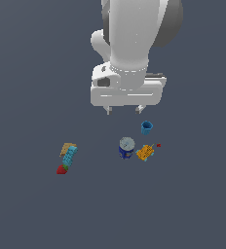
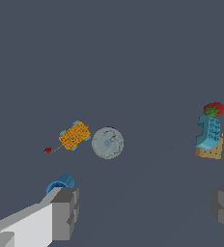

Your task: Pick up a designated object from a clutter of objects.

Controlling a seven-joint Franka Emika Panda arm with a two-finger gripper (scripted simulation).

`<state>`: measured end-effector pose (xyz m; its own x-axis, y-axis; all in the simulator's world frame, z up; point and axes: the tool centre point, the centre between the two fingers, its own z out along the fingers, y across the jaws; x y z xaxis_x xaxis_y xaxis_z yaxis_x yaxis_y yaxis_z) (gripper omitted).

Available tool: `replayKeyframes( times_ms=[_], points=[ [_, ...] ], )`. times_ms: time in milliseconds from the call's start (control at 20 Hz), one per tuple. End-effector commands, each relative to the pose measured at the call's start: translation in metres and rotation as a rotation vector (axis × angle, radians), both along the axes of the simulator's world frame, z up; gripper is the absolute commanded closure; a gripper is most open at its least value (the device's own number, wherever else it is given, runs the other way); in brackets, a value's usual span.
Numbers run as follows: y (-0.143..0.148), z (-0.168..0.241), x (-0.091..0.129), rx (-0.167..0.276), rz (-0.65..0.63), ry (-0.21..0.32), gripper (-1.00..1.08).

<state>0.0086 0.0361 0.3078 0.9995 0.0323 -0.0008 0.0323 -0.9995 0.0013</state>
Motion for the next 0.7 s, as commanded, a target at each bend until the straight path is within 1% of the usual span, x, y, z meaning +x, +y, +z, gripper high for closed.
replayKeyframes(
  times_ms=[0,300,650],
  points=[
    [0.002,-0.01,0.002,0.0,-0.017,0.001,-0.92],
    [0.008,-0.051,0.008,0.0,-0.086,0.0,-0.92],
    [0.019,-0.119,0.009,0.001,-0.202,0.0,-0.92]
  ],
)
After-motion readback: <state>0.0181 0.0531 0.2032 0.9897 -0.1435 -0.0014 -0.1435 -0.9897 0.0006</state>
